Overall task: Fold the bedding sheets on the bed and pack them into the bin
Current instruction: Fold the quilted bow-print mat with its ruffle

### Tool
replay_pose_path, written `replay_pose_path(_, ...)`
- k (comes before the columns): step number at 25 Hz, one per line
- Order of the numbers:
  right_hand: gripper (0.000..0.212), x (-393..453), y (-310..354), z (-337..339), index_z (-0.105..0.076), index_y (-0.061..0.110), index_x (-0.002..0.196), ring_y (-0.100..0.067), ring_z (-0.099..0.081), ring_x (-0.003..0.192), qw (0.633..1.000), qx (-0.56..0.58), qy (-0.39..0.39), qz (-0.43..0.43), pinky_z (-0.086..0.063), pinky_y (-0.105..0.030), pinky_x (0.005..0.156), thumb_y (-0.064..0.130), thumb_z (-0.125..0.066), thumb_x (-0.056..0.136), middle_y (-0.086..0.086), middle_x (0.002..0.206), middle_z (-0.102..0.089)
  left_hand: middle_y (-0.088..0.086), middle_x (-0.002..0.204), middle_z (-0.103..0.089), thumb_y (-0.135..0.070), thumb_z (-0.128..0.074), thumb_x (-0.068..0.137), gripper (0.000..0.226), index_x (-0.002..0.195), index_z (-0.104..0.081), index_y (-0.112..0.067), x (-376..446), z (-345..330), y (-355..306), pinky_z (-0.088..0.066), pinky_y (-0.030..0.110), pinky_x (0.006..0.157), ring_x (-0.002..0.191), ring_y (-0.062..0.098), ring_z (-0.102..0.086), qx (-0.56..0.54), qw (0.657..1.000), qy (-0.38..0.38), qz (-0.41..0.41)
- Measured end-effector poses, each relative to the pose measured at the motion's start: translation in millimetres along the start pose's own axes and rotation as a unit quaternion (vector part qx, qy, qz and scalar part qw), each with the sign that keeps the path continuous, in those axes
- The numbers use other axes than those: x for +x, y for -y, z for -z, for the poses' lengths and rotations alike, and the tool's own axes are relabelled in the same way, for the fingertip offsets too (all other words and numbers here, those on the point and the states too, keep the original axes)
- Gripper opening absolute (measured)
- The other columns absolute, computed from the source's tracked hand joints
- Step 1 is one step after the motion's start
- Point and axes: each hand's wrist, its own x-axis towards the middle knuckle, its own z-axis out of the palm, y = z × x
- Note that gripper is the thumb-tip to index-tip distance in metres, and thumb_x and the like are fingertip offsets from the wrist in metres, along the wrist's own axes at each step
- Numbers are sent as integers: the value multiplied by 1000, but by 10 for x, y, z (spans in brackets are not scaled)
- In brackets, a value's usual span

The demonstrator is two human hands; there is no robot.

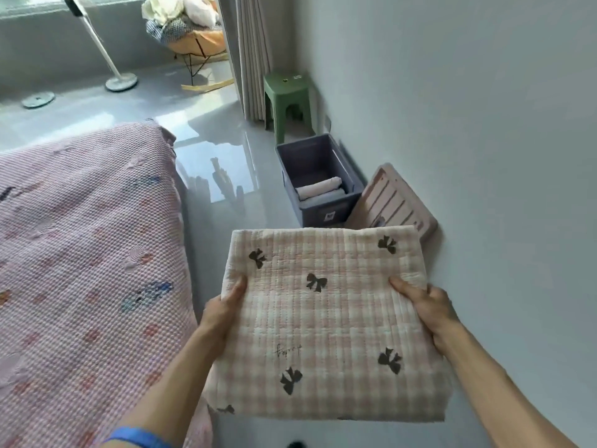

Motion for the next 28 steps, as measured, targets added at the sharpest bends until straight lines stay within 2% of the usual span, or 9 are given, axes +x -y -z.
replay_pose_path(3, 42, 696, 379, -206, -70, 17, 100, -24, -73, 84, 1000, -28, 15, -2, -59, -41, 85, 42, -85, 70, -4, 93, -76, 10, 90, -76, -69, -74, 66, 74, 102, -71, -5, 429, -175, -298, -59, 47, 80, 83, 31, -74, -16, 1000, -14, 11)
replay_pose_path(5, 37, 1277, 698, -453, -65, 19, 96, -25, -71, 87, 1000, -9, 12, -6, -57, -41, 85, 37, -86, 70, -6, 96, -74, 10, 89, -76, -63, -72, 73, 65, 101, -70, -5, 868, -291, -736, -60, 39, 70, 80, 29, -74, -29, 999, -23, 2)
replay_pose_path(10, 43, 2724, 1266, -1012, -71, 16, 98, -29, -73, 88, 998, 53, -28, -36, -57, -49, 89, 38, -88, 65, -7, 95, -77, 6, 83, -73, -61, -69, 78, 53, 92, -68, -10, 2244, -675, -2349, -54, 28, 55, 72, 23, -71, 44, 998, -15, -37)
replay_pose_path(15, 43, 3881, 1703, -1330, -69, 14, 107, -30, -73, 90, 981, 156, -77, -82, -57, -46, 86, 32, -84, 72, -8, 98, -76, 8, 78, -75, -53, -73, 79, 44, 91, -69, -11, 3585, -1302, -3823, -60, 37, 65, 72, 27, -73, 132, 990, 33, -46)
replay_pose_path(18, 54, 4816, 1973, -1484, -68, 11, 115, -31, -73, 93, 966, 220, -102, -90, -56, -48, 87, 32, -86, 68, -10, 102, -76, 9, 75, -75, -42, -75, 82, 39, 95, -71, -5, 4487, -1885, -4751, -58, 30, 55, 64, 23, -73, 178, 979, 75, -67)
replay_pose_path(20, 58, 5335, 2178, -1554, -68, 9, 114, -32, -73, 89, 960, 228, -117, -115, -58, -44, 80, 31, -87, 63, -12, 98, -76, 9, 80, -76, -37, -74, 84, 33, 97, -71, -6, 4911, -2201, -5224, -55, 25, 51, 62, 20, -72, 210, 969, 96, -90)
replay_pose_path(22, 46, 5827, 2351, -1653, -71, 8, 107, -31, -71, 77, 947, 250, -151, -136, -56, -32, 64, 25, -81, 65, -11, 88, -75, 10, 89, -76, -38, -74, 83, 31, 99, -71, -11, 5393, -2623, -5792, -57, 26, 57, 69, 20, -73, 275, 949, 123, -95)
replay_pose_path(25, 50, 6428, 2620, -1922, -72, 8, 97, -32, -69, 86, 918, 294, -202, -174, -52, -36, 70, 31, -79, 53, -11, 91, -75, 6, 93, -76, -43, -75, 81, 36, 103, -70, -15, 6210, -3142, -6475, -59, 31, 68, 80, 23, -74, 348, 912, 177, -125)
replay_pose_path(28, 44, 6726, 2790, -2191, -65, 12, 90, -25, -61, 81, 877, 357, -241, -212, -44, -32, 63, 30, -75, 51, -9, 91, -65, 6, 96, -75, -47, -75, 80, 41, 106, -69, -16, 6858, -3680, -6959, -58, 39, 79, 84, 27, -73, 430, 857, 260, -116)
